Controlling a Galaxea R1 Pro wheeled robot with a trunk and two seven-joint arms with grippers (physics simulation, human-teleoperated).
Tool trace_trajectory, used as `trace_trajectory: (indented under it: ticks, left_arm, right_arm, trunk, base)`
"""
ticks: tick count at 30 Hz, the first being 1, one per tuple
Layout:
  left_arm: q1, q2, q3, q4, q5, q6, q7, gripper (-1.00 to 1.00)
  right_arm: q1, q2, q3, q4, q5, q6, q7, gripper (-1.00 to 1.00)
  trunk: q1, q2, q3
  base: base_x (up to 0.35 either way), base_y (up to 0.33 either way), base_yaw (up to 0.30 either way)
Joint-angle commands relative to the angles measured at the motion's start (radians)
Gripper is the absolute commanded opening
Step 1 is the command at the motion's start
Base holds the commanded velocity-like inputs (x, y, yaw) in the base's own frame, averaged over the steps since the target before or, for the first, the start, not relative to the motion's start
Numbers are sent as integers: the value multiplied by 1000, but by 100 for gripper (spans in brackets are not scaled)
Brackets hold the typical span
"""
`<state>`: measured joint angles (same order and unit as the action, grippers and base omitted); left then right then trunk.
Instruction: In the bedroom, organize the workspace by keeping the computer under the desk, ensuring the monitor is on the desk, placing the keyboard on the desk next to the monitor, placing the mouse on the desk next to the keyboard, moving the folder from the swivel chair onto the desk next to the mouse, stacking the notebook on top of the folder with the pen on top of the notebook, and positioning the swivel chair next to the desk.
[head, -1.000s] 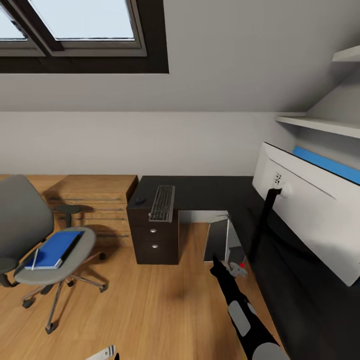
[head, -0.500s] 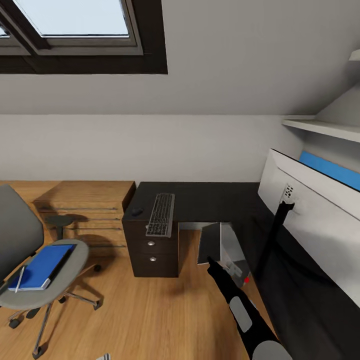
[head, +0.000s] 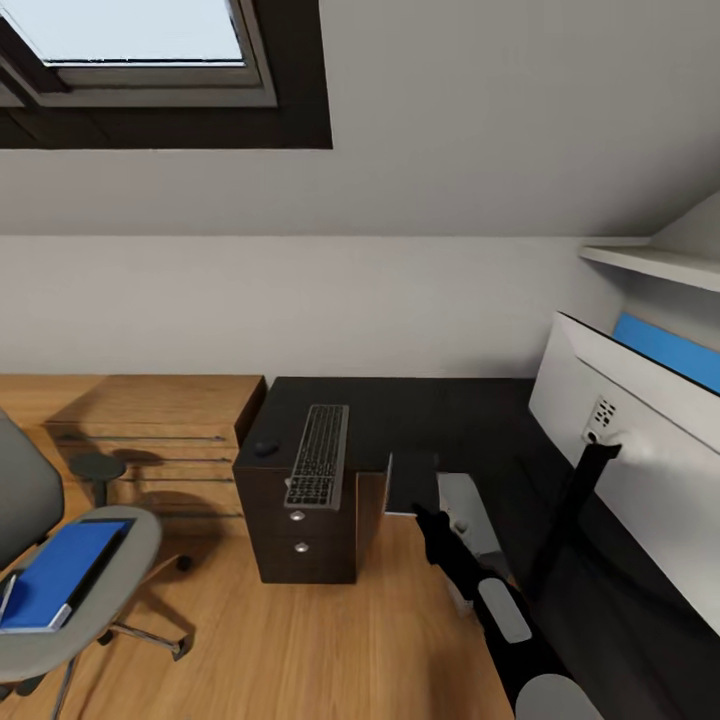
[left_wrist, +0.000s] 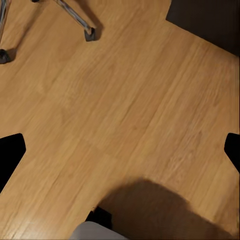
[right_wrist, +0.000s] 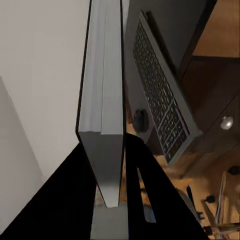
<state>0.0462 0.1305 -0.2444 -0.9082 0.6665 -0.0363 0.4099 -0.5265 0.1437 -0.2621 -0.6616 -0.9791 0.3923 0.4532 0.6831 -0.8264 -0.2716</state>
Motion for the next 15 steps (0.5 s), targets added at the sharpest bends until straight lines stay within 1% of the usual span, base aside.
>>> trace_trajectory:
  ticks: [1, 3, 5, 11, 15]
  left_arm:
    - [0, 1, -5, -2, 9, -3, 3, 100]
    - [0, 0, -4, -3, 7, -3, -6, 100]
    - [0, 0, -4, -3, 5, -2, -9, 100]
    - [0, 0, -3, -3, 4, -3, -11, 100]
    - [0, 1, 0, -5, 5, -4, -11, 100]
  right_arm:
    - [-1, -1, -5, 0, -23, 17, 5, -100]
    - [-1, -8, -5, -6, -63, 34, 7, -100]
    - [0, -11, -5, -11, -73, 39, 12, -100]
    - [2, -15, -3, -33, -83, 44, 39, -100]
    - [2, -15, -3, -32, -83, 41, 41, -100]
  trunk:
    - [1, -1, -1]
    - [1, -1, -1]
    - [1, -1, -1]
    - [1, -1, -1]
    - [1, -1, -1]
  base:
    - [325, 0, 0]
    - [325, 0, 0]
    - [325, 0, 0]
    - [325, 23, 0]
    - [302, 171, 0]
